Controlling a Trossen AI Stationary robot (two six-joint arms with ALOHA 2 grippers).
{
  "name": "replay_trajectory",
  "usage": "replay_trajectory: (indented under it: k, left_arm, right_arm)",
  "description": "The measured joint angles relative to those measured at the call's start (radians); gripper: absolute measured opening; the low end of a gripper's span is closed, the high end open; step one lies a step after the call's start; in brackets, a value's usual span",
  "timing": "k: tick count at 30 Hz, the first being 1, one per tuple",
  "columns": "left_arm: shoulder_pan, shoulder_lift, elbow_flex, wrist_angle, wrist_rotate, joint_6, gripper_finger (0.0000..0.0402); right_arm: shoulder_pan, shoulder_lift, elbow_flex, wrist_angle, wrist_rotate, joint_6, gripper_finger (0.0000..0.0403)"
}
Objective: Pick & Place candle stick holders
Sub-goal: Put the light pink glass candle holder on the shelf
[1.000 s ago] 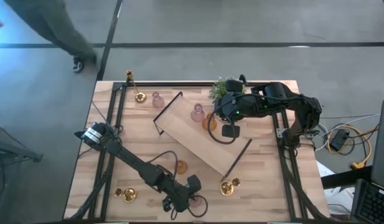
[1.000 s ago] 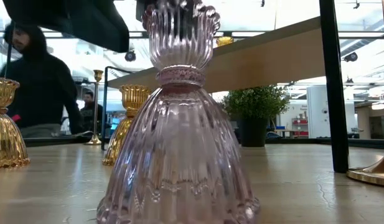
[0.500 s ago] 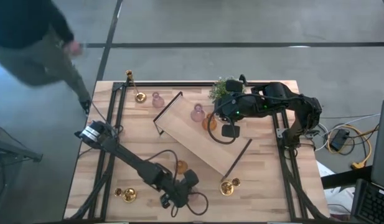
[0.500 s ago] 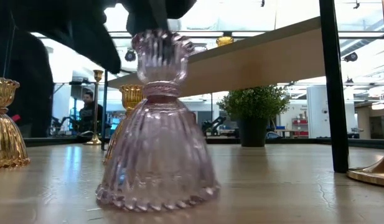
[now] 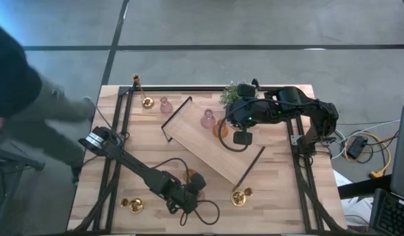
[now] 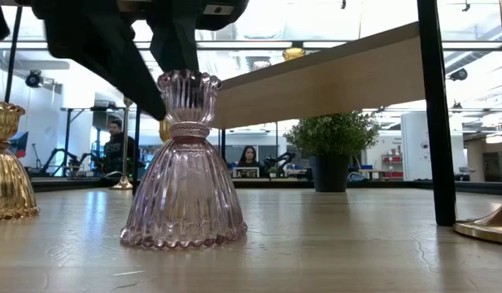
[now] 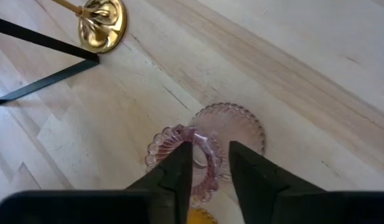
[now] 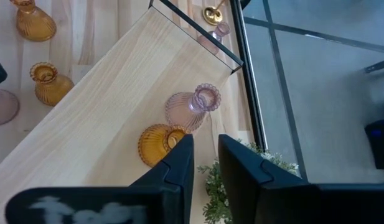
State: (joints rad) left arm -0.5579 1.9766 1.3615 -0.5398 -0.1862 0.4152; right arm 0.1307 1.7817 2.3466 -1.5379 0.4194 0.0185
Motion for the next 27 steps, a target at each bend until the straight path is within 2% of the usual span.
replay_trajectory:
  k: [4,13,19,24,27]
  left_arm:
    - [0.000,-0.001,0.000,-0.015,0.002,-0.010,0.0041]
    - [0.002,-0.002,0.008,0.009,-0.004,-0.088,0.0039]
    - [0.007,-0.014,0.100,-0.064,0.015,-0.130,0.0039]
    - [0.003,-0.085,0.128,-0.087,0.020,-0.114,0.0037]
    - [-0.003,-0.162,0.121,-0.083,-0.028,-0.101,0.0037]
  right_arm:
    - [0.000,0.000,0.000,0.000,0.000,0.000,0.0076]
    - [0.000,0.000,0.000,0.000,0.000,0.000,0.0068]
    - [0.000,0.000,0.000,-0.001,-0.005,0.011,0.0061]
    - [0.003,0.000,0.000,-0.033,-0.012,0.031,0.0059]
    - [0.002,-0.003,0.000,-0.033,-0.029,0.039,0.0061]
